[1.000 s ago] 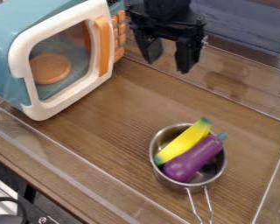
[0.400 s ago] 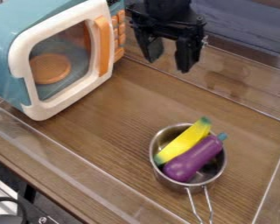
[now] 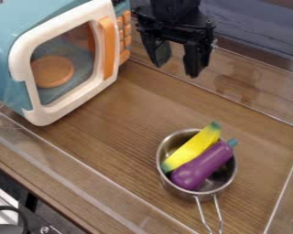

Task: Put the banana in the silver pot

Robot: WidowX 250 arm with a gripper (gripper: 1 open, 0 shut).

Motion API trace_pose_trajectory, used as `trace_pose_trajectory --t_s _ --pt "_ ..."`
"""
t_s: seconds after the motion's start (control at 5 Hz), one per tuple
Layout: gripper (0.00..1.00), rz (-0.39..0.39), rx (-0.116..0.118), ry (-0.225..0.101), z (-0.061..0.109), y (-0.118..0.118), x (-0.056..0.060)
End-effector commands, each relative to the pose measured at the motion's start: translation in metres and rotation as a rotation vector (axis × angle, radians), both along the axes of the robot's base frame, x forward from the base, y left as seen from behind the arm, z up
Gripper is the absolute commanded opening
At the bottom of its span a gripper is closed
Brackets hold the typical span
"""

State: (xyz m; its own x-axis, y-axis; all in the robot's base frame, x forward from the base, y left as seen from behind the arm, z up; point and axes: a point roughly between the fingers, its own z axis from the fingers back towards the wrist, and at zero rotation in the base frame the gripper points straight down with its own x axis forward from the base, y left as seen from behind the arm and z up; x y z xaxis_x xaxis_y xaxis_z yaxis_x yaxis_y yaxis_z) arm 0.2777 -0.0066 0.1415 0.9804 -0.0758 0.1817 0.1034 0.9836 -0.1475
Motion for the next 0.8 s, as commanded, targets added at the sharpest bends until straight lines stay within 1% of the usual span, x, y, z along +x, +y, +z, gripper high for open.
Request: trace_pose_trajectory --t_s 0.0,0.6 --pt "1.0 0.014 0.0 -0.035 0.0085 0.0037 0.0009" --pt "1.0 0.019 -0.007 -0.04 0.0071 0.0036 0.0019"
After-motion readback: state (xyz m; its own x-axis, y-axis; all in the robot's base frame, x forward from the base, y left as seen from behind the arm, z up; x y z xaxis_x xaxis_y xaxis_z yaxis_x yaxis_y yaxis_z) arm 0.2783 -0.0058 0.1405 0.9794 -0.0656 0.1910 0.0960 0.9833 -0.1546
